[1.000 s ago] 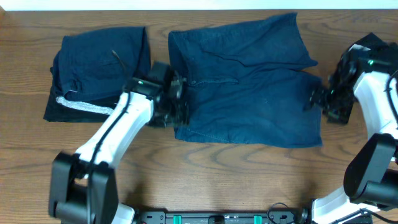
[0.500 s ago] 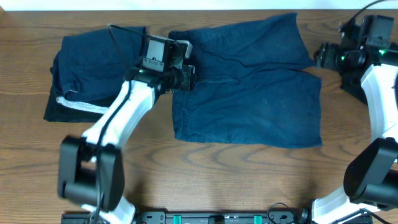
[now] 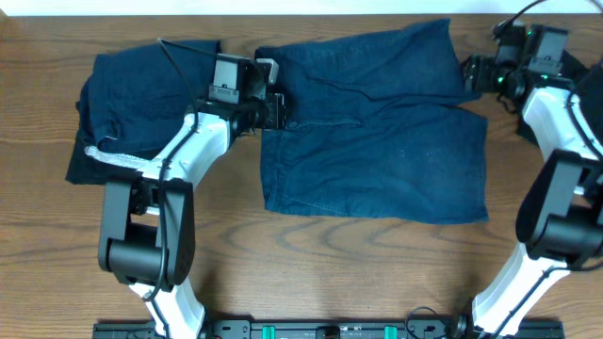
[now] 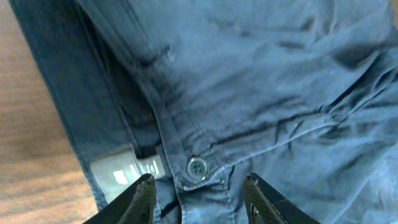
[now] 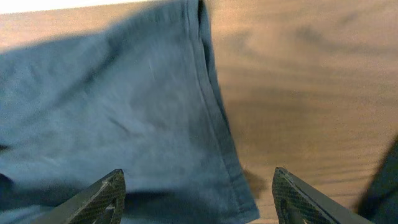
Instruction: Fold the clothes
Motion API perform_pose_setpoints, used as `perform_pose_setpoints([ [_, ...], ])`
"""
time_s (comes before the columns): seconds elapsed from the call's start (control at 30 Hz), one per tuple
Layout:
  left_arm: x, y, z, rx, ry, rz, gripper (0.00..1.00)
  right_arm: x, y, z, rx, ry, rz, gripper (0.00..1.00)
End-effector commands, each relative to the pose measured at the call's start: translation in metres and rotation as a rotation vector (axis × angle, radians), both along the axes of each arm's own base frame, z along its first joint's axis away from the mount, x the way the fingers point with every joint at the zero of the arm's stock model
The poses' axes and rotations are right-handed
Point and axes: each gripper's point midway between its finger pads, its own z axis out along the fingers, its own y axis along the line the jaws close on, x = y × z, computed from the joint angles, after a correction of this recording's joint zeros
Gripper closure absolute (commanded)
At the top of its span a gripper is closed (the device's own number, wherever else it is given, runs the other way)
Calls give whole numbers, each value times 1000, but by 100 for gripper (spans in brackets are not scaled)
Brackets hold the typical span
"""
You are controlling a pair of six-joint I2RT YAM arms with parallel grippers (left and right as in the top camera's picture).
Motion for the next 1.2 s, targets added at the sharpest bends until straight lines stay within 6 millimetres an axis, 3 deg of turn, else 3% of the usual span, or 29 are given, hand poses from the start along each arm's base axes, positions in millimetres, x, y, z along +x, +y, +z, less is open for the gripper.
perform_pose_setpoints([
  [0.0,-8,-1,-17,6,54,-19,52,3,14,4,-4,-14,57,26],
  [0.13,-16,-1,-31,14,107,-22,52,1,14,2,-1,-1,57,24],
  [0.33,-29,-17,-52,-72,190,-84,52,-3,15,-2,3,20,57,22],
  [0.57,-36,-30,-47,-153,215,-131,53,-6,13,-4,-14,33,58,21],
  [0.63,-37,-32,-45,-166,214,-140,58,-6,13,-4,-18,32,63,22],
  [0.73,-36,-32,-44,-170,211,-142,63,-4,13,-3,-29,19,71,31],
  [0.83,-36,-32,-44,-169,210,-142,63,3,12,-2,-35,-12,72,49],
  [0.93,-36,-32,-44,-168,210,-142,63,12,12,-2,-32,-46,80,41],
  [1.03,-36,-32,-44,-165,209,-140,64,21,10,-10,-33,-73,79,50],
  [1.17,-36,-32,-44,-165,209,-140,67,34,16,-20,-7,-125,113,54],
])
